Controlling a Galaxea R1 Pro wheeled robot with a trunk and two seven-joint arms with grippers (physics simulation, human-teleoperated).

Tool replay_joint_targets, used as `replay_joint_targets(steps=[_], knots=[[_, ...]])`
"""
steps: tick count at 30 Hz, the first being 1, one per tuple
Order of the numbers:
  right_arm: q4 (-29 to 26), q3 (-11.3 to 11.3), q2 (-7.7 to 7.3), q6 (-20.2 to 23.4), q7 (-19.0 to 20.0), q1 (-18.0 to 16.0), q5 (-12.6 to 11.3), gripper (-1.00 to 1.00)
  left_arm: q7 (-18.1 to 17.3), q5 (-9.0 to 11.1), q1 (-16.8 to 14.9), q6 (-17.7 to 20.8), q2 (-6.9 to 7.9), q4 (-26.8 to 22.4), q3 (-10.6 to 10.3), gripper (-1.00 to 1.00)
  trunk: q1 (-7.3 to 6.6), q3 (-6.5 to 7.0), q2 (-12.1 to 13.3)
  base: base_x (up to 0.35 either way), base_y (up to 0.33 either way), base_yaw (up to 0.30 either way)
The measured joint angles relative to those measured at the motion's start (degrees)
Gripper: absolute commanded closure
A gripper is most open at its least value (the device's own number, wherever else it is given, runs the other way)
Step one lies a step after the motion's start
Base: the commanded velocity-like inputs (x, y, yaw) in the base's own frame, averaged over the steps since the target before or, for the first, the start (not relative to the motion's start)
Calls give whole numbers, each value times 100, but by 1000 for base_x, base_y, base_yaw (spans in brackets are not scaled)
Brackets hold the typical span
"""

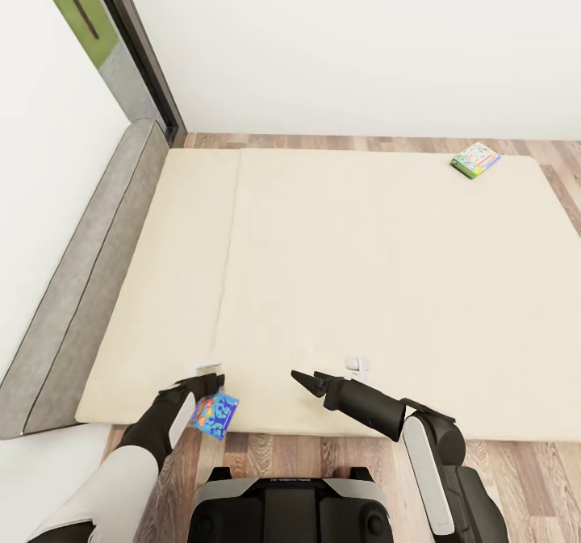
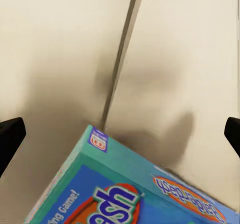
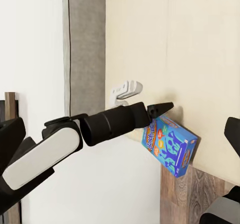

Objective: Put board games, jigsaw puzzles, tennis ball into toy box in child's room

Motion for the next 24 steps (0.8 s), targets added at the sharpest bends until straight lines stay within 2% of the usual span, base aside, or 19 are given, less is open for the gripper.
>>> replay_joint_targets(steps=[8, 19, 24], knots=[[0, 0, 0, 0, 0, 0, 0, -100, -15, 0, 8, 40, -1, -348, 23, -100, 0, 0, 0, 0, 0, 0], [0, 0, 0, 0, 0, 0, 0, -100, -17, 0, 10, 78, 7, -402, 36, -100, 0, 0, 0, 0, 0, 0], [0, -1, 0, -3, 0, 0, 0, -100, -18, 0, 10, 289, 16, -424, 101, -100, 0, 0, 0, 0, 0, 0]])
